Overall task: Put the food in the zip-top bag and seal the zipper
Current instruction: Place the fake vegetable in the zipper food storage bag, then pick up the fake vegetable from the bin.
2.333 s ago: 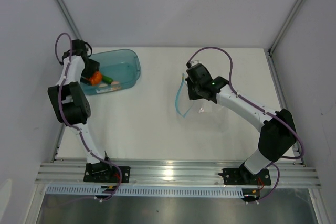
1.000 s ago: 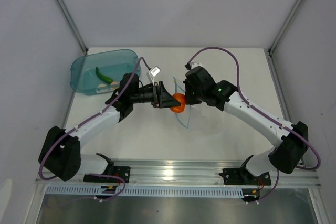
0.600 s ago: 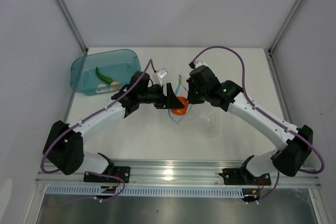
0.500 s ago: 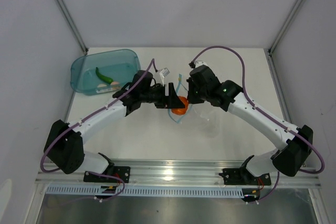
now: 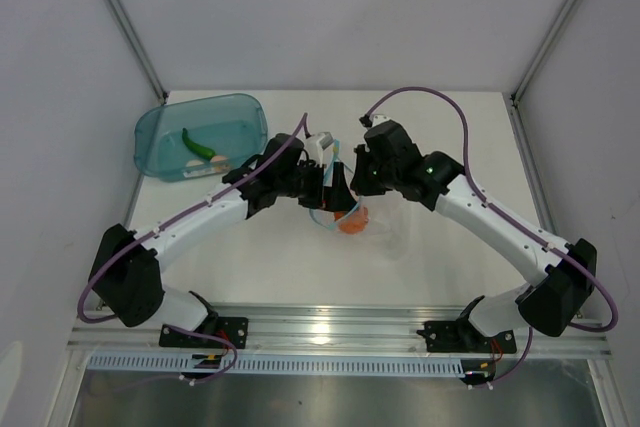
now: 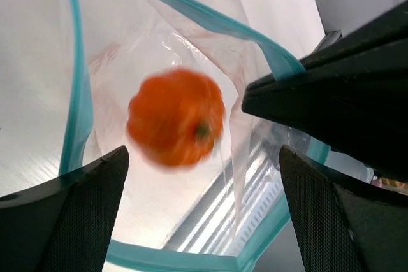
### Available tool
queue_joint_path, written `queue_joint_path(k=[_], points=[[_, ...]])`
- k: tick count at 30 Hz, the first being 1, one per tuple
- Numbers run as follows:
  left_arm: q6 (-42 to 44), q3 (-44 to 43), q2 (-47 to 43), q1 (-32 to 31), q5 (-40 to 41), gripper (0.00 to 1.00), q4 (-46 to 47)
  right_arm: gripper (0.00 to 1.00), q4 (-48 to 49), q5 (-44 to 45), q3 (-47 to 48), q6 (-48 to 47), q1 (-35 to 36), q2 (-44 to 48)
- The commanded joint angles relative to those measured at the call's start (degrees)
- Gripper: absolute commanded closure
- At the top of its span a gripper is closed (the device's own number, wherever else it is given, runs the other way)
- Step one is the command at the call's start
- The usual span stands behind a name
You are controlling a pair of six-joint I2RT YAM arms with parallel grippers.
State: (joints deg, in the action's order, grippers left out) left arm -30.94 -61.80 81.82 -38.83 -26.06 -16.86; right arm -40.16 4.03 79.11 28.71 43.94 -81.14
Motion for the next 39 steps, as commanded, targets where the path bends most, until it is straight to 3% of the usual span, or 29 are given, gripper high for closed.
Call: queue_joint_path(k=[1, 8, 12, 15, 21, 29, 32, 35, 39], points=[[2.02, 0.63, -3.60, -0.28, -1.09, 0.00, 4.02, 1.00, 1.58, -0.78, -0.01, 0.56, -0.61, 1.95], [4.39, 4.76, -9.39, -0.20, -0.66, 0.00, 10.79, 1.00, 1.32, -0.61, -1.33, 0.38, -1.32, 3.18], [5.27, 6.43, -13.43, 0.16, 3.99, 0.00, 12.29, 1.00, 1.05, -0.17, -1.68, -0.14, -1.58, 3.36], [5.45, 3.72, -13.44, 1.38, 9.43, 0.01, 7.75, 1.00, 0.79, 0.97, -2.29, -0.49, -1.58, 3.62], [4.57, 0.89, -13.97, 3.58, 28.06, 0.00, 3.42, 1.00, 0.79, 2.12, -3.52, -1.29, -1.67, 3.36], [-2.72, 3.88, -13.89, 18.25, 28.44, 0.02, 6.58, 1.00, 1.23, 2.03, -4.31, -2.52, -2.02, 2.57], [-4.48, 3.36, -12.31, 21.59, 32.82, 0.03, 7.81, 1.00, 1.67, 1.59, -4.32, -2.96, -2.20, 1.87], [-8.42, 1.77, -9.23, 25.11, 37.57, 0.02, 7.37, 1.00, 2.19, 1.15, -4.32, -3.22, -2.28, 0.99], [-11.85, -1.82, -1.78, 29.59, 36.79, 0.01, 9.48, 1.00, 2.46, 1.07, -4.49, -4.36, -2.55, -0.15]])
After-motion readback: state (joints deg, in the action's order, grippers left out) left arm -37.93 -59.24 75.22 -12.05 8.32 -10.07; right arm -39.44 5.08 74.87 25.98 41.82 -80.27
